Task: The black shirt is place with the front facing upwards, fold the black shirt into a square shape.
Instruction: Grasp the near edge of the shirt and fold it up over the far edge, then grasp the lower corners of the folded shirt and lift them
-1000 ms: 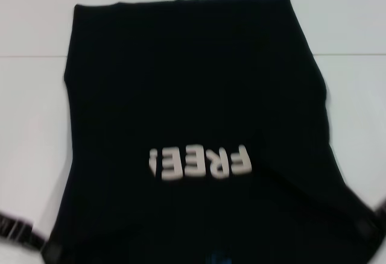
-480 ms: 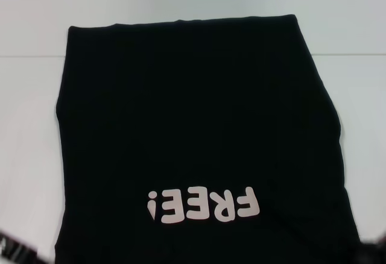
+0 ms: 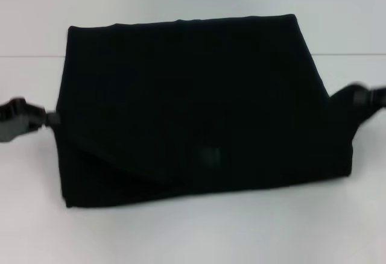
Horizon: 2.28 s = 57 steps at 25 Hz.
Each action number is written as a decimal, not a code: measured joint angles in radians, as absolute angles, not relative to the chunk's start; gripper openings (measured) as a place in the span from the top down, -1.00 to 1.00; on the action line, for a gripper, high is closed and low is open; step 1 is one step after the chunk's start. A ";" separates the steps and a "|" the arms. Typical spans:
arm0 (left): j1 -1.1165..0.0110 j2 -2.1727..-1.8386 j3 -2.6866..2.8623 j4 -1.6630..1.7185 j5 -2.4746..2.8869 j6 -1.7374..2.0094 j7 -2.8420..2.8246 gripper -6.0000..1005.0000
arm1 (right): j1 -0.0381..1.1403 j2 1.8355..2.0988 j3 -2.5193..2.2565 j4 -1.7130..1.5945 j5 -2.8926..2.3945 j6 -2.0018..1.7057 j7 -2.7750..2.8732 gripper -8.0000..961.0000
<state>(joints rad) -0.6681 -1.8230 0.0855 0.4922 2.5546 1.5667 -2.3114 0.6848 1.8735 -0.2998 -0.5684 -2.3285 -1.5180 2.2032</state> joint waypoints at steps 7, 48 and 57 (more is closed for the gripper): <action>-0.622 -1.901 0.053 0.461 2.361 1.371 -2.241 0.94 | 0.678 1.939 -0.298 -0.479 -2.166 -1.284 2.091 0.93; -0.684 -2.035 0.071 0.397 2.171 0.912 -1.966 0.17 | 0.682 2.051 -0.468 -0.482 -2.010 -0.909 1.808 0.09; -0.612 -1.944 0.271 0.414 2.177 1.272 -2.000 -0.39 | 0.558 2.011 -0.502 -0.491 -1.942 -1.513 1.384 -0.69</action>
